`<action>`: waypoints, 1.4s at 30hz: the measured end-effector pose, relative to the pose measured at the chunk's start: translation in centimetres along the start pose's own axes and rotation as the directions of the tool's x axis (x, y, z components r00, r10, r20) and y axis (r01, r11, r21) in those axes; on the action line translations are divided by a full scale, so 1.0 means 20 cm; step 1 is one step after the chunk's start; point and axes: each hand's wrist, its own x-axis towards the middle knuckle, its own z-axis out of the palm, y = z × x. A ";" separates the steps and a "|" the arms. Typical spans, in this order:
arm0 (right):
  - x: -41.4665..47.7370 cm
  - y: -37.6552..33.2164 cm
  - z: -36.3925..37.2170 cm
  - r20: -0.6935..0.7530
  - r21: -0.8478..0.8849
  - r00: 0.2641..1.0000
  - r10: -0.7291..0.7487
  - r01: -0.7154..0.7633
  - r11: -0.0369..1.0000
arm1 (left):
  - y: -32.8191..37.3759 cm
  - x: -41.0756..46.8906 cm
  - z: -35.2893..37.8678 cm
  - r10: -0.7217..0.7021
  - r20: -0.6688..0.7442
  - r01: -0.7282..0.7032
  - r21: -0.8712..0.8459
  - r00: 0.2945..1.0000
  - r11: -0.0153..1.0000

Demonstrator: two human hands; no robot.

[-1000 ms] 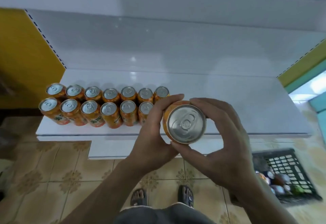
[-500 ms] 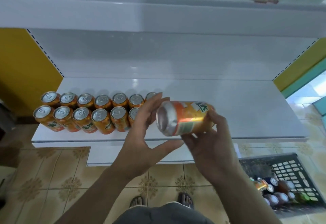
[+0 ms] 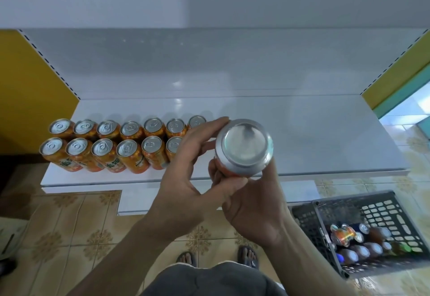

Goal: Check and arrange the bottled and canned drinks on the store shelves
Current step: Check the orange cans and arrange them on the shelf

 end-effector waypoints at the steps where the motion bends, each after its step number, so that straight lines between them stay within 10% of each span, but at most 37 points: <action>1: -0.01 0.00 0.00 -0.027 -0.017 0.999 -0.022 0.021 1.000 | 0.00 0.00 -0.01 -0.002 0.001 0.002 0.010 1.000 1.000; 10: -0.02 0.00 -0.02 -0.009 -0.371 0.960 -0.279 0.256 0.893 | 0.04 0.04 -0.10 -0.023 0.045 0.019 0.105 0.999 0.994; 14: -0.05 -0.01 -0.02 0.116 -0.692 0.801 -0.588 0.490 0.530 | 0.08 0.04 -0.05 -0.238 -0.096 0.209 -0.244 0.966 0.947; 18: -0.07 -0.04 0.01 0.392 -0.799 0.710 -0.585 0.578 0.166 | 0.06 0.06 -0.01 -0.535 -0.109 0.426 -0.483 0.838 0.765; 23: -0.04 -0.06 0.02 0.199 -0.764 0.778 -0.595 0.504 0.403 | 0.05 0.04 -0.05 -0.390 -0.039 0.352 -0.360 0.920 0.864; 29: -0.05 -0.07 0.01 0.446 -0.844 0.695 -0.563 0.537 -0.005 | 0.05 0.07 -0.04 -0.620 -0.037 0.513 -0.524 0.784 0.680; 33: -0.04 -0.08 0.02 0.320 -0.856 0.736 -0.596 0.495 0.152 | 0.03 0.05 -0.04 -0.534 -0.075 0.449 -0.450 0.842 0.772; 39: -0.04 -0.07 0.01 0.433 -0.850 0.686 -0.586 0.527 -0.011 | 0.04 0.06 -0.04 -0.637 0.013 0.560 -0.490 0.771 0.668; 42: -0.03 -0.07 0.01 0.251 -0.857 0.731 -0.635 0.473 0.206 | 0.02 0.05 -0.03 -0.552 -0.031 0.485 -0.439 0.833 0.756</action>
